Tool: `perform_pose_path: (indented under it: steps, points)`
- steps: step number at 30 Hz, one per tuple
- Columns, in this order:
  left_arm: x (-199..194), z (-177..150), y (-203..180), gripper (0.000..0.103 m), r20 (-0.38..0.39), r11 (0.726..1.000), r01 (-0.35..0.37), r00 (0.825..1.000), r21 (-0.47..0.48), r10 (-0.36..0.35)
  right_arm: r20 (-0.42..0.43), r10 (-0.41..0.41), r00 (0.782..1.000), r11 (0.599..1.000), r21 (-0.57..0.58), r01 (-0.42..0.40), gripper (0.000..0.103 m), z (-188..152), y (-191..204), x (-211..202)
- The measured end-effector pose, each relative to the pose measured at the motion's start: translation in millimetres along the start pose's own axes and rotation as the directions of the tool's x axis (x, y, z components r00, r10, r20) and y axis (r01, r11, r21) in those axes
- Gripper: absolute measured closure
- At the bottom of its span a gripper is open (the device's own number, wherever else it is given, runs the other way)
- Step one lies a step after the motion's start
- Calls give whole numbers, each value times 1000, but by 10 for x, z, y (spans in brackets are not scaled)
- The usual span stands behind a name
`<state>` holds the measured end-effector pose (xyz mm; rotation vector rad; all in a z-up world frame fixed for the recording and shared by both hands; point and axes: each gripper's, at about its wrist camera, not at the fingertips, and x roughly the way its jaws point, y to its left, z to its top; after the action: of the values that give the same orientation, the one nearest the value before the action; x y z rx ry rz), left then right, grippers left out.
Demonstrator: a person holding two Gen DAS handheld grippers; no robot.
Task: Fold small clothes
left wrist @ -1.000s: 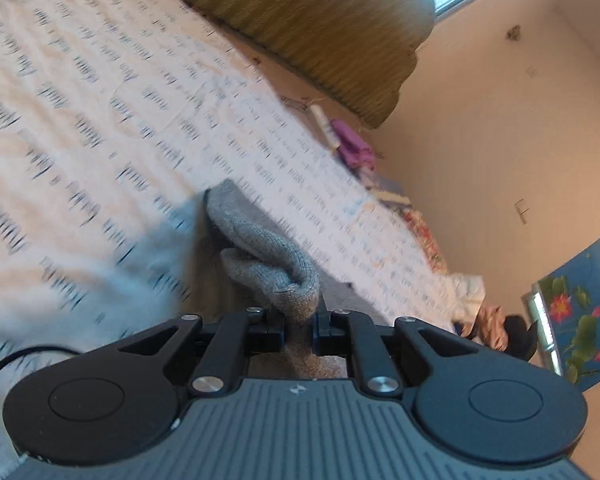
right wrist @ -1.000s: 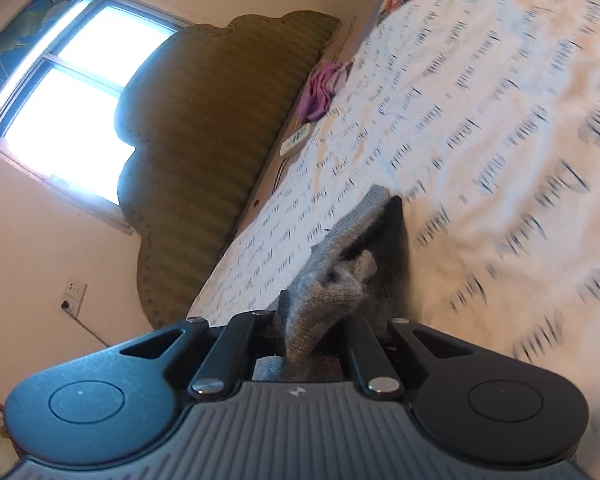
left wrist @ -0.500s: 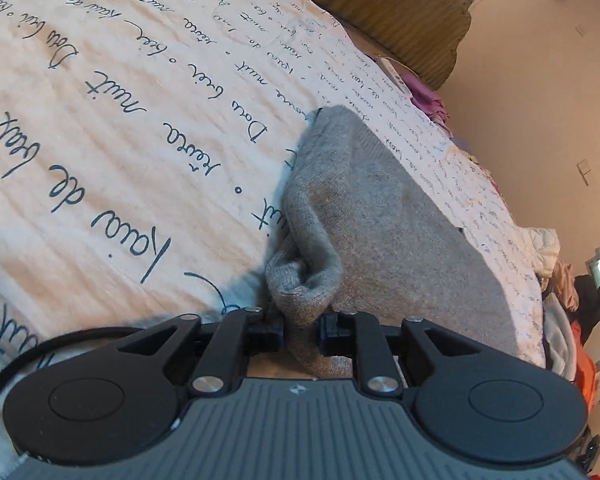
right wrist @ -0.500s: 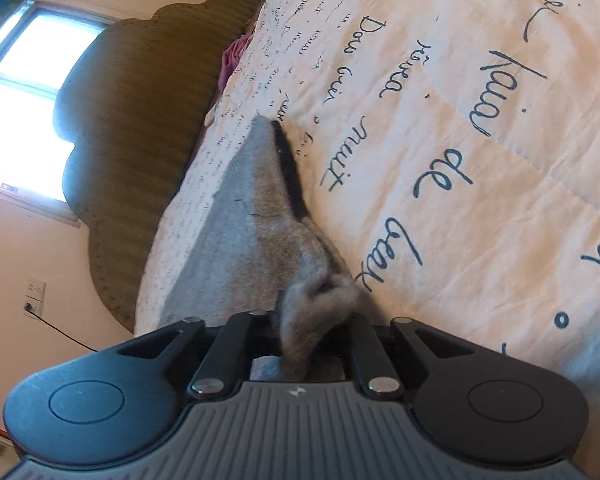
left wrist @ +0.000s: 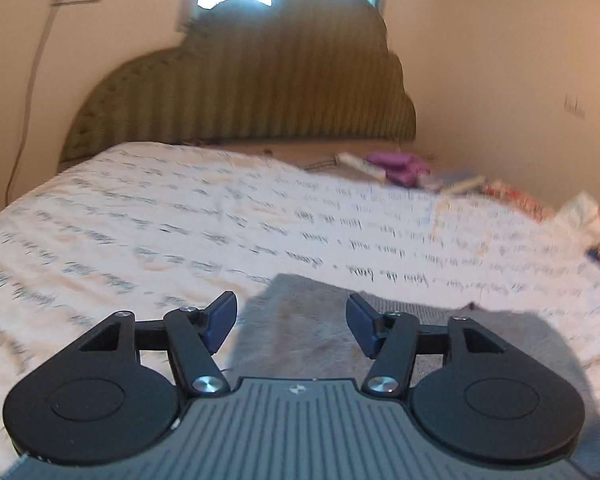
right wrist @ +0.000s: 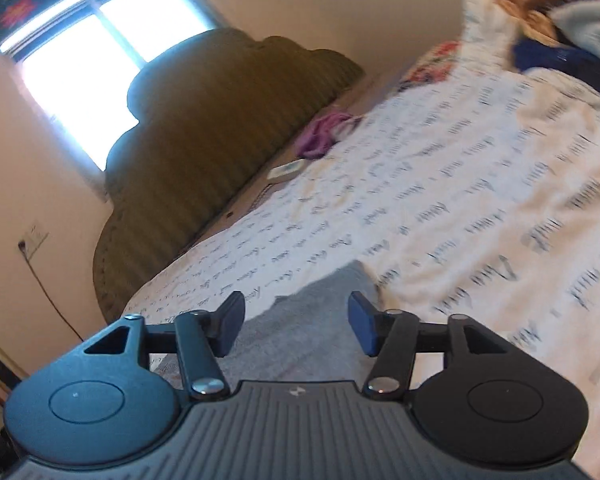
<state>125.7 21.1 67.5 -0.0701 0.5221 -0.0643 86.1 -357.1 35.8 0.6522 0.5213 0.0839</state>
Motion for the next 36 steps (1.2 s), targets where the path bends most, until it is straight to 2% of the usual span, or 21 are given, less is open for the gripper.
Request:
perform_pose_path:
  steps: [3, 6, 7, 9, 11, 14, 19, 21, 22, 24, 25, 28, 30, 31, 33, 35, 36]
  points:
    - [580, -82, -376, 42, -64, 990, -33, 997, 140, 42, -88, -75, 993, 993, -101, 66, 42, 1, 150, 693]
    - [1027, -285, -460, 41, -156, 973, -62, 983, 221, 98, -164, -169, 972, 973, -183, 138, 42, -120, 173, 1139]
    - [1124, -356, -440, 39, -186, 970, -67, 976, 233, 112, -179, -193, 965, 968, -198, 156, 42, -171, 154, 1223]
    - [1121, -453, -359, 36, -144, 972, -59, 985, 228, 94, -202, -220, 954, 959, -225, 174, 43, -287, 80, 1339]
    - [1133, -476, -297, 36, -142, 977, -44, 987, 207, 74, -151, -198, 968, 954, -255, 156, 43, -382, 15, 1332]
    - [1175, -460, -225, 33, -155, 985, -32, 986, 168, 59, -125, -178, 976, 963, -225, 146, 43, -393, -48, 1329]
    - [1145, -455, -284, 33, -146, 981, -44, 987, 188, 72, -105, -209, 972, 947, -269, 174, 42, -395, 70, 1301]
    - [1123, -441, -311, 32, -143, 980, -50, 987, 193, 78, -58, -243, 968, 938, -267, 220, 41, -384, 179, 1168]
    - [1122, -440, -318, 31, -141, 979, -53, 987, 196, 82, -32, -230, 973, 944, -252, 215, 39, -386, 247, 1054]
    - [1109, -435, -322, 30, -135, 978, -62, 987, 199, 90, -9, -154, 988, 962, -231, 148, 38, -413, 357, 836]
    - [1091, -423, -317, 30, -130, 979, -65, 987, 196, 92, 0, -125, 992, 963, -241, 121, 34, -443, 425, 739]
    - [922, -387, -284, 31, -118, 980, -86, 987, 180, 108, -1, -123, 992, 925, -363, 114, 31, -576, 561, 641]
    - [715, -392, -193, 30, -102, 983, -79, 990, 163, 97, -16, -177, 984, 889, -431, 153, 31, -649, 546, 695]
    - [583, -407, -126, 30, -90, 985, -74, 992, 155, 89, -34, -199, 979, 887, -432, 165, 31, -665, 495, 733]
    - [324, -460, 13, 29, -76, 988, -84, 993, 126, 94, -108, -226, 968, 906, -388, 168, 28, -682, 308, 845]
    - [61, -516, 240, 29, -80, 994, -101, 991, 42, 104, -95, -166, 982, 930, -347, 124, 25, -697, 171, 849]
    - [-80, -550, 406, 29, -94, 993, -114, 989, -39, 110, -103, -148, 984, 942, -317, 109, 25, -668, 132, 854]
